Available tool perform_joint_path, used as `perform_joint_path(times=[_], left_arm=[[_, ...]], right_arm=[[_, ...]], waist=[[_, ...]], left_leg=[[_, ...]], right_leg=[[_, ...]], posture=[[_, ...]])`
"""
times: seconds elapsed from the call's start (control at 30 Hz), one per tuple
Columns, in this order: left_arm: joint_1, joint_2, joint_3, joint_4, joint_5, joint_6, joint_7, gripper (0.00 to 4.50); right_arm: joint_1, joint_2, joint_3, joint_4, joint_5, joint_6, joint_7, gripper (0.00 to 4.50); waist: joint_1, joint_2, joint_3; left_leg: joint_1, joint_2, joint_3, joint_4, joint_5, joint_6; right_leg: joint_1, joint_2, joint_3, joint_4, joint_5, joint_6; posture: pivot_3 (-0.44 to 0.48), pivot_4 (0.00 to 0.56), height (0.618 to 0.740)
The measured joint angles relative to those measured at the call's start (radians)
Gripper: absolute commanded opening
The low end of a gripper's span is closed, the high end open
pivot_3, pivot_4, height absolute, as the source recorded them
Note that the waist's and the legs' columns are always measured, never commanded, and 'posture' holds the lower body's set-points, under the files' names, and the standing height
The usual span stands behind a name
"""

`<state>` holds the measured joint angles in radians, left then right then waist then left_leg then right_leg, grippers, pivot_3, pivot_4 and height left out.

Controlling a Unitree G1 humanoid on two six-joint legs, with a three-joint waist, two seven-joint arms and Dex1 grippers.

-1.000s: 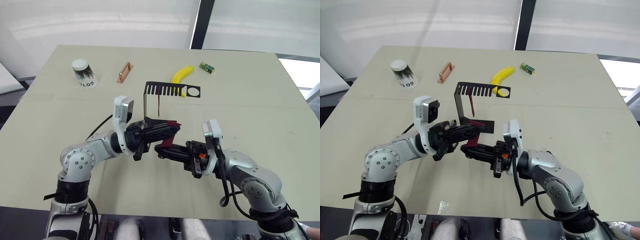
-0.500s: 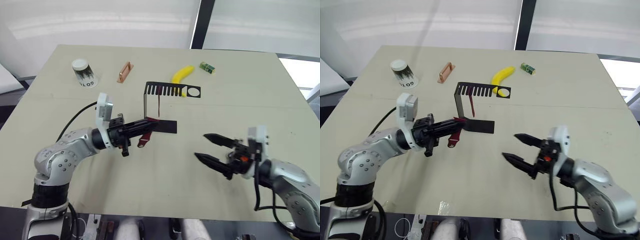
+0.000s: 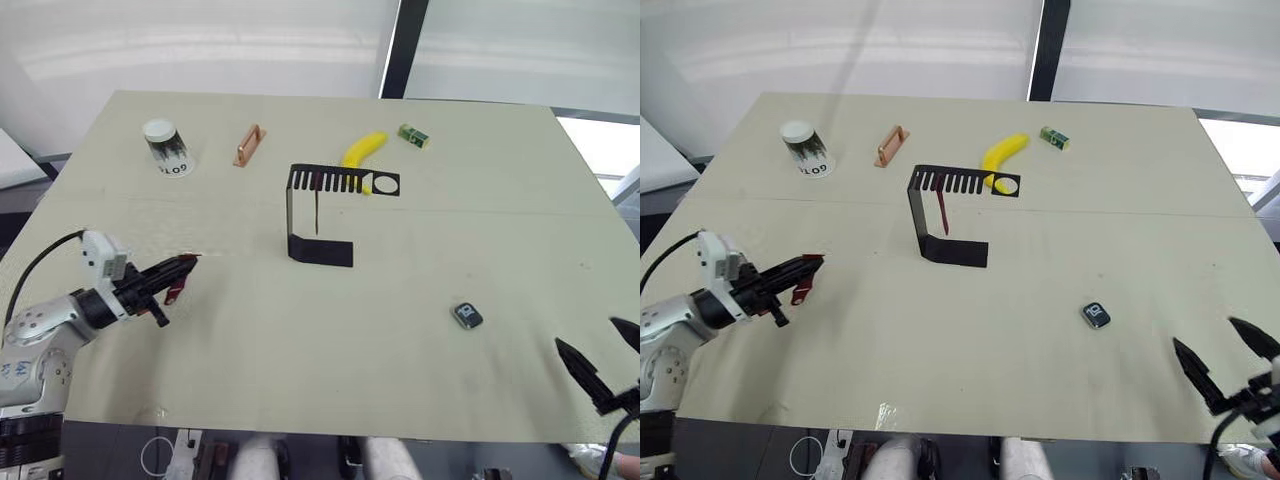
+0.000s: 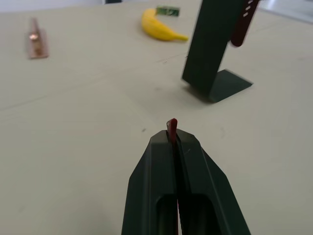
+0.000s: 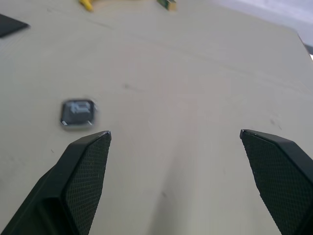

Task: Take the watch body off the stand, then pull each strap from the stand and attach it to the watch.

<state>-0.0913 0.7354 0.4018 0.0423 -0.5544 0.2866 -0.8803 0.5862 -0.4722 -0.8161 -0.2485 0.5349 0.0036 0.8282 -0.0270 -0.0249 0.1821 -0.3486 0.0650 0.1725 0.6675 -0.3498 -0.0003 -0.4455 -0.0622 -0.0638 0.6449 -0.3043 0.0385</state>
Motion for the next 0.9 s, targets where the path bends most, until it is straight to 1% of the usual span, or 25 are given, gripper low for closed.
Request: perform_joint_path(times=[0.07, 0.17, 0.33, 0.4, 0.5, 0.63, 0.73, 0.83, 0.87, 0.9], left_arm=[[0.023, -0.024, 0.022, 0.009, 0.015, -0.025, 0.034, 0.0], [0.046, -0.064, 0.03, -0.001, 0.027, -0.046, 0.083, 0.0], [0.044, -0.081, 0.025, -0.046, 0.029, -0.036, 0.115, 0.0], [0.026, -0.081, 0.019, -0.074, 0.021, -0.019, 0.116, 0.0], [-0.017, -0.084, 0.002, -0.119, -0.002, 0.019, 0.117, 0.0], [-0.044, -0.085, -0.029, -0.173, -0.032, 0.062, 0.113, 0.0], [-0.062, -0.088, -0.062, -0.223, -0.053, 0.098, 0.102, 0.0], [-0.069, -0.086, -0.084, -0.249, -0.065, 0.114, 0.092, 0.0], [-0.072, -0.083, -0.097, -0.263, -0.066, 0.12, 0.084, 0.0], [-0.077, -0.071, -0.136, -0.297, -0.066, 0.127, 0.063, 0.0]], right_arm=[[0.0, 0.02, -0.042, 0.088, 0.003, -0.027, -0.013, 4.48], [0.0, 0.019, -0.081, 0.182, 0.004, -0.067, -0.015, 4.48], [-0.018, 0.023, -0.07, 0.201, 0.004, -0.096, -0.016, 4.48], [-0.035, 0.034, -0.042, 0.179, 0.004, -0.095, -0.027, 4.48], [-0.061, 0.044, 0.027, 0.102, 0.005, -0.079, -0.045, 4.48], [-0.087, 0.044, 0.073, 0.014, -0.023, -0.04, -0.117, 4.48], [-0.094, 0.044, 0.129, -0.079, -0.052, 0.022, -0.184, 4.48], [-0.092, 0.048, 0.175, -0.14, -0.062, 0.06, -0.206, 4.48], [-0.092, 0.049, 0.199, -0.17, -0.065, 0.085, -0.22, 4.48], [-0.093, 0.048, 0.253, -0.228, -0.069, 0.133, -0.241, 4.48]], waist=[[0.0, 0.0, 0.0], [0.0, 0.0, 0.0], [-0.005, 0.0, 0.0], [-0.005, 0.0, 0.0], [-0.003, 0.0, 0.0], [-0.001, 0.0, 0.0], [-0.001, 0.0, 0.0], [-0.001, 0.0, 0.0], [-0.002, 0.0, 0.0], [-0.002, 0.0, 0.0]], left_leg=[[0.0, 0.0, 0.0, 0.0, 0.0, 0.0], [0.004, -0.001, 0.001, -0.001, 0.0, 0.0], [0.011, 0.0, 0.003, -0.004, 0.0, -0.001], [0.013, 0.0, 0.003, -0.005, -0.001, -0.003], [0.013, 0.0, 0.003, -0.005, 0.0, -0.003], [0.013, 0.0, 0.003, -0.005, 0.0, -0.003], [0.013, 0.0, 0.003, -0.005, 0.0, -0.004], [0.013, 0.0, 0.003, -0.005, 0.0, -0.004], [0.013, 0.0, 0.003, -0.005, 0.001, -0.005], [0.013, 0.0, 0.003, -0.005, 0.001, -0.005]], right_leg=[[0.0, -0.001, 0.0, 0.0, 0.0, 0.0], [0.003, -0.002, 0.001, 0.0, 0.0, 0.0], [0.007, 0.0, 0.003, 0.001, 0.0, -0.001], [0.008, 0.0, 0.003, 0.001, 0.0, -0.001], [0.009, 0.0, 0.003, 0.001, 0.0, -0.001], [0.009, 0.0, 0.003, 0.002, 0.0, -0.001], [0.008, 0.0, 0.003, 0.003, 0.0, -0.001], [0.008, 0.0, 0.003, 0.003, 0.0, -0.001], [0.008, 0.0, 0.003, 0.003, 0.0, -0.001], [0.008, 0.0, 0.004, 0.003, -0.001, -0.001]], posture=[[0.0, 0.15, 0.729], [0.0, 0.15, 0.729], [0.0, 0.15, 0.729], [0.0, 0.15, 0.729], [0.0, 0.15, 0.729], [0.0, 0.15, 0.729], [0.0, 0.15, 0.729], [0.0, 0.15, 0.729], [0.0, 0.15, 0.729], [0.0, 0.15, 0.729]])
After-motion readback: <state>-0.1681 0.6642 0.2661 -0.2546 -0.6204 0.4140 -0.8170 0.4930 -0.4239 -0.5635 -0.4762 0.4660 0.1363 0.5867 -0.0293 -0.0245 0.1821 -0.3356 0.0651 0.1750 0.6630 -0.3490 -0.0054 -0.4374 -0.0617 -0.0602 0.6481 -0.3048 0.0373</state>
